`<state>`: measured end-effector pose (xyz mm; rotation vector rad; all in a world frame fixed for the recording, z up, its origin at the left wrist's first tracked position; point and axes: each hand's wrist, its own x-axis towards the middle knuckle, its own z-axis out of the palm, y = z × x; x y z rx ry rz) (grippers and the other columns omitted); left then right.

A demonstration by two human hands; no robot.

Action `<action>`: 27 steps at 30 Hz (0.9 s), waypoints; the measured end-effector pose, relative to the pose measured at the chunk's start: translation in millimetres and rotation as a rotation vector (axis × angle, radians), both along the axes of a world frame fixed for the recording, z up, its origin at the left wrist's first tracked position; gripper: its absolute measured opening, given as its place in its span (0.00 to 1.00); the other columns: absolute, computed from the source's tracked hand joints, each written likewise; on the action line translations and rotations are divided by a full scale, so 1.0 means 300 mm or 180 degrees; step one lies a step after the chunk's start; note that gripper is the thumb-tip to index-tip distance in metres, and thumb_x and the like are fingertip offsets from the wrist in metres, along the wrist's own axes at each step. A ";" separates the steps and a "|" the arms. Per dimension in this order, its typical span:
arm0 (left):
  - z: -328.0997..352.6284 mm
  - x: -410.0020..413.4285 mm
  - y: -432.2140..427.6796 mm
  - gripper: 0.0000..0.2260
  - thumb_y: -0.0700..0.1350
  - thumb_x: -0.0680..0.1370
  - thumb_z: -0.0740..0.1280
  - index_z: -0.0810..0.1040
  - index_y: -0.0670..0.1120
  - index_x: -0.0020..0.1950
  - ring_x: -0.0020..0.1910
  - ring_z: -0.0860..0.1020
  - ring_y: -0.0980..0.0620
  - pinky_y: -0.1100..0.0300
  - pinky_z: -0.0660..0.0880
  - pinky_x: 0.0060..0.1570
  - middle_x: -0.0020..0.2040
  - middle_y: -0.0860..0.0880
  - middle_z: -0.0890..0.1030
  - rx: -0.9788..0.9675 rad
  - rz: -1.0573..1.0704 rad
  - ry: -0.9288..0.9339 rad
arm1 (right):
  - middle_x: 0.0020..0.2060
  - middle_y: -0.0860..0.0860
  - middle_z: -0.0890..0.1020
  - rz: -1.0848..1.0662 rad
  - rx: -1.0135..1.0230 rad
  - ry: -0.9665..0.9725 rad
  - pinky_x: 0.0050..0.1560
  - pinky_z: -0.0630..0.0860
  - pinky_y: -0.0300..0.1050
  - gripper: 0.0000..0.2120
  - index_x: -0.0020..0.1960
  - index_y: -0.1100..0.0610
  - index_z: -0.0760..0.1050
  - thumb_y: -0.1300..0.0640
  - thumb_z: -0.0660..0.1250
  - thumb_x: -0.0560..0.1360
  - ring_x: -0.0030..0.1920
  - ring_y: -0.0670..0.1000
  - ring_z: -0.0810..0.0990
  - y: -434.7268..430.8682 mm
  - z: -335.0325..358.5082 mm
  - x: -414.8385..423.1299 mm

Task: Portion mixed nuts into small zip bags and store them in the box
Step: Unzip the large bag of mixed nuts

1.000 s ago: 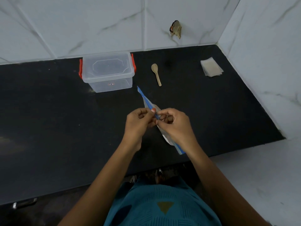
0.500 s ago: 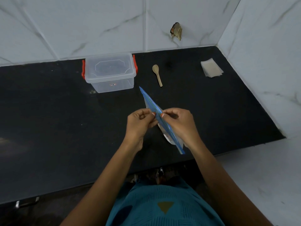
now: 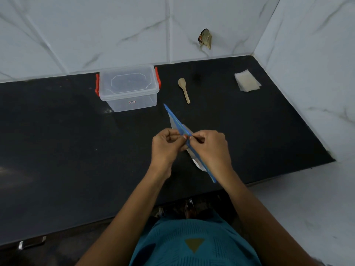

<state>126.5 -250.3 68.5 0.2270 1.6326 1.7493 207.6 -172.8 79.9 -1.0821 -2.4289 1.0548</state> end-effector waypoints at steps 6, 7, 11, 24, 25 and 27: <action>0.016 -0.015 0.014 0.05 0.32 0.74 0.67 0.74 0.41 0.43 0.32 0.80 0.58 0.69 0.77 0.33 0.37 0.46 0.79 -0.0187 -0.0070 0.0239 | 0.41 0.49 0.83 -0.0029 0.0052 -0.0129 0.34 0.71 0.27 0.09 0.49 0.57 0.81 0.56 0.63 0.77 0.37 0.41 0.77 0.013 0.008 -0.010; 0.016 -0.016 0.016 0.05 0.32 0.74 0.67 0.74 0.41 0.43 0.33 0.79 0.57 0.69 0.77 0.33 0.37 0.46 0.79 -0.0212 -0.0080 0.0250 | 0.42 0.49 0.83 -0.0013 0.0046 -0.0152 0.34 0.70 0.26 0.09 0.49 0.57 0.81 0.56 0.63 0.77 0.37 0.41 0.77 0.014 0.007 -0.011; 0.014 -0.022 0.026 0.04 0.32 0.74 0.66 0.74 0.40 0.44 0.33 0.78 0.56 0.70 0.76 0.32 0.38 0.45 0.78 -0.0283 -0.0098 0.0210 | 0.43 0.50 0.83 -0.0012 0.0031 -0.0213 0.31 0.69 0.29 0.09 0.49 0.58 0.80 0.56 0.62 0.77 0.38 0.43 0.78 0.017 0.002 -0.017; 0.035 -0.022 0.049 0.08 0.31 0.74 0.66 0.74 0.42 0.39 0.37 0.79 0.53 0.68 0.78 0.33 0.38 0.44 0.79 -0.0326 -0.0076 -0.0123 | 0.39 0.50 0.79 -0.0009 0.0166 -0.0144 0.31 0.70 0.26 0.08 0.48 0.61 0.79 0.59 0.62 0.77 0.31 0.39 0.72 0.044 0.002 -0.019; 0.038 -0.024 0.051 0.08 0.31 0.74 0.65 0.74 0.42 0.39 0.37 0.79 0.53 0.68 0.78 0.33 0.38 0.44 0.79 -0.0337 -0.0070 -0.0151 | 0.40 0.50 0.80 0.0048 0.0193 -0.0180 0.31 0.70 0.27 0.08 0.48 0.61 0.79 0.59 0.62 0.78 0.32 0.39 0.73 0.047 0.003 -0.021; 0.045 -0.026 0.056 0.08 0.31 0.74 0.65 0.74 0.42 0.38 0.36 0.79 0.53 0.69 0.77 0.32 0.38 0.45 0.78 -0.0378 -0.0036 -0.0129 | 0.43 0.51 0.80 0.0106 0.0269 -0.0271 0.32 0.69 0.29 0.08 0.50 0.60 0.78 0.58 0.61 0.78 0.36 0.41 0.74 0.051 0.008 -0.024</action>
